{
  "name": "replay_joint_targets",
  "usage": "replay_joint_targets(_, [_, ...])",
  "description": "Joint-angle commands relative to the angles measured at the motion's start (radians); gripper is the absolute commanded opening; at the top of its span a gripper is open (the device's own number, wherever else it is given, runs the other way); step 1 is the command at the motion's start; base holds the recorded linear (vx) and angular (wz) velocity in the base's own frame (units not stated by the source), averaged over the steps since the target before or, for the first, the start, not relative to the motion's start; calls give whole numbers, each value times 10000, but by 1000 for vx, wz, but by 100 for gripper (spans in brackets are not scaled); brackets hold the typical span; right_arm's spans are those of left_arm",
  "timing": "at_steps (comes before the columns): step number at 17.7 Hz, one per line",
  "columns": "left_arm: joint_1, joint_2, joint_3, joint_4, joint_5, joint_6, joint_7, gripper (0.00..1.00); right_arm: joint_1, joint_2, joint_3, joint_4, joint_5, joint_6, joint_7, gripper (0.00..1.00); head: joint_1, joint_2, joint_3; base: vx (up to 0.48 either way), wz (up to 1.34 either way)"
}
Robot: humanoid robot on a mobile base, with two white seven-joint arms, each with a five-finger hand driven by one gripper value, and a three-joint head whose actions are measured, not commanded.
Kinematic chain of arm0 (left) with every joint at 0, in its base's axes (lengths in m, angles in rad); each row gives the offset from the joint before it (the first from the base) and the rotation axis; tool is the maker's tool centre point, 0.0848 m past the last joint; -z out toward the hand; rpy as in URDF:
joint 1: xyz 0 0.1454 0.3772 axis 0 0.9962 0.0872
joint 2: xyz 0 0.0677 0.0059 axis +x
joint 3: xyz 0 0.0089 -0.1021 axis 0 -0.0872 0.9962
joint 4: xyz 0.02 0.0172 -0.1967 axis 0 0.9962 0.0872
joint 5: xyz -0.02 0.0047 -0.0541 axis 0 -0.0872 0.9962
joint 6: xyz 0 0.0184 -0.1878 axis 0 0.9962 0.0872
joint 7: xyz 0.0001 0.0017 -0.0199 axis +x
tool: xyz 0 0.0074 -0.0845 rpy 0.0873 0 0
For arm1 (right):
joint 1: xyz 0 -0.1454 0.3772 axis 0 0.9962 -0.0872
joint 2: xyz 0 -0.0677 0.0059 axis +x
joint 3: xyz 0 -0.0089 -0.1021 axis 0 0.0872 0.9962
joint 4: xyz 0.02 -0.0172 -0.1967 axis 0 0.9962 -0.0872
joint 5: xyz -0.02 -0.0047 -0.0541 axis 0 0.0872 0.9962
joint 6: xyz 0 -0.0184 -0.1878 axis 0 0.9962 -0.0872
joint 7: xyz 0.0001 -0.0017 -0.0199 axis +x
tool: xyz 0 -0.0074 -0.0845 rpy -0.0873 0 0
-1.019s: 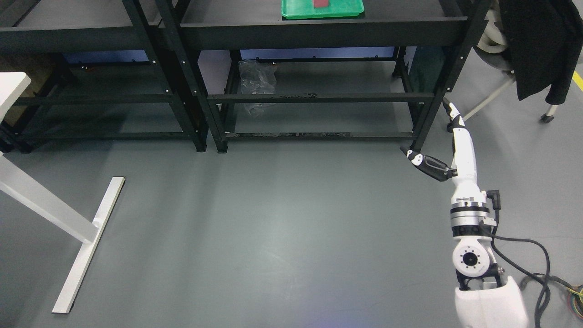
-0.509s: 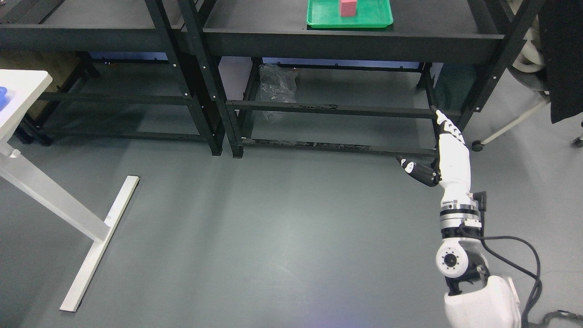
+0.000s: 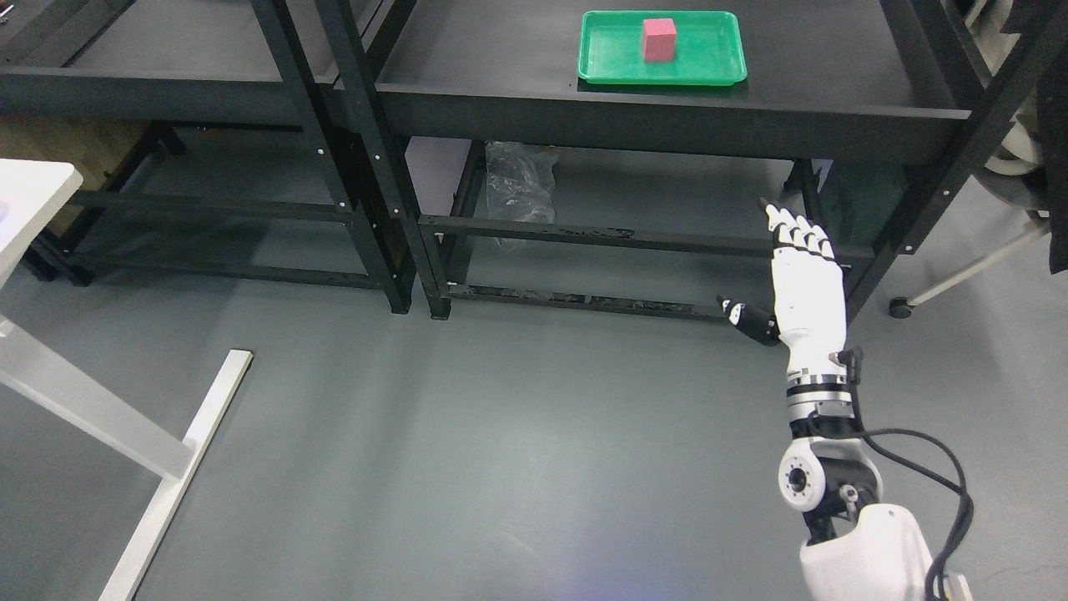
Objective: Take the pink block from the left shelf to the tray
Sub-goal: 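Raise the right hand toward the green tray on the shelf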
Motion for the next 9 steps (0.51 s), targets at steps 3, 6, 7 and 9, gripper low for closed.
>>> replay_joint_targets(3, [199,174,0,-175,0,8,1,100,7,-131,185,-1,2952,47,50,99,0,0,0,207,40])
replay_joint_targets(6, [199,174,0,-175,0,8,1,100,69,-131,109,-32,2921,47,-163,99,0,0,0,237,64])
replay_joint_targets(7, [199,174,0,-175,0,8,1,100,69,-131,109,-32,2906,47,-468,99,0,0,0,231,57])
replay_joint_targets(9, [199,174,0,-175,0,8,1,100,99,-131,109,-63,2906,47,-1906,98,0,0,0,266,27])
